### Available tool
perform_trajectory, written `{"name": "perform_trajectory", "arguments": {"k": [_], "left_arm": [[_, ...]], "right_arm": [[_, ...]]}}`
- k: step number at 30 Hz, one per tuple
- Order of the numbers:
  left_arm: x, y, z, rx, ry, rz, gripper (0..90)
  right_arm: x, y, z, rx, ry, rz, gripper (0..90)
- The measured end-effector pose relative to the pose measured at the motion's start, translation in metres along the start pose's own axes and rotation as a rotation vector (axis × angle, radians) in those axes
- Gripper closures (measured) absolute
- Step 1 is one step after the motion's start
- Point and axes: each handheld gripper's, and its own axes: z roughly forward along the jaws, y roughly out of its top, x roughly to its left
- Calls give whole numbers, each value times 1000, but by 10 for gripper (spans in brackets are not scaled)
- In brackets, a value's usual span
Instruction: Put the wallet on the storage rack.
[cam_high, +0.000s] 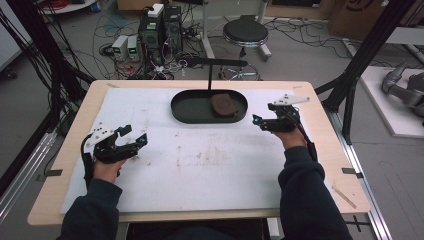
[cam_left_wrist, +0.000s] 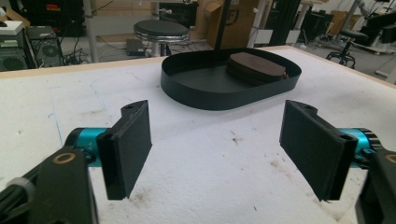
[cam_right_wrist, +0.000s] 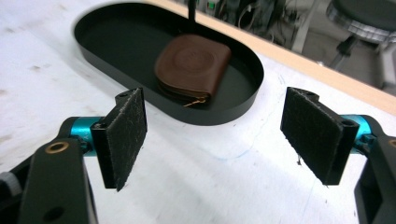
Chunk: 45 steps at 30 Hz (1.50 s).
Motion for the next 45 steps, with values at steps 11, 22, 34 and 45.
{"name": "perform_trajectory", "arguments": {"k": [11,22,34,45], "left_arm": [[2,0,-3,-6,14,11,216],[-1,-1,-7,-13,12,21,216],[-1,-2,-8,-8,-2,37,221],[-1,-3,-4,2,-5,45,220]], "right_arm": [[21,-55,-36,-65,-30,8,213],[20,-63,-38,-64,-34,17,214],[23,-64,-34,-32,-41,-15,215],[21,-67,-34,-21,-44,-22,214]]}}
